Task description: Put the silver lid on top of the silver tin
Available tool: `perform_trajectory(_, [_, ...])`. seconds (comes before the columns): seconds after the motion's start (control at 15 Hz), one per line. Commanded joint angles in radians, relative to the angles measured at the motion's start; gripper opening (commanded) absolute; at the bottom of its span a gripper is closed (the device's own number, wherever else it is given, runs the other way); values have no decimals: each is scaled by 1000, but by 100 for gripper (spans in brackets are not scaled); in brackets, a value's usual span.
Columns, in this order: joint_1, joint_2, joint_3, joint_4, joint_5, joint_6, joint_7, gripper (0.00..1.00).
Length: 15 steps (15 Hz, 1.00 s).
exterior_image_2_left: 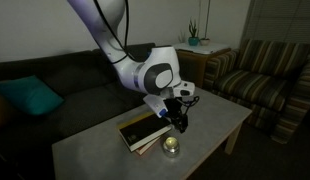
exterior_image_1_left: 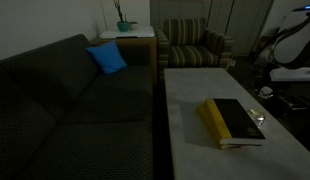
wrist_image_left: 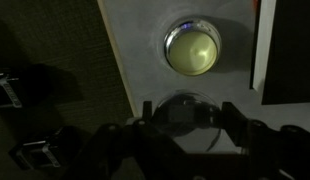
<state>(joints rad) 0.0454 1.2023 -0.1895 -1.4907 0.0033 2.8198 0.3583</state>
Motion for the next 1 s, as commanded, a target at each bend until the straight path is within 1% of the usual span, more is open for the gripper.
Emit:
perform_trajectory(0.0, [10, -62, 9, -128, 40, 43, -16, 44])
perform_trajectory(0.27, [-14, -39, 51, -118, 65, 6, -44, 44])
perform_trajectory(0.53, [-51, 14, 94, -37, 80, -53, -80, 44])
perform_trajectory(0.73, [-92, 53, 129, 39, 88, -155, -121, 44])
perform_trajectory(0.93, [-123, 117, 143, 152, 94, -277, -144, 44])
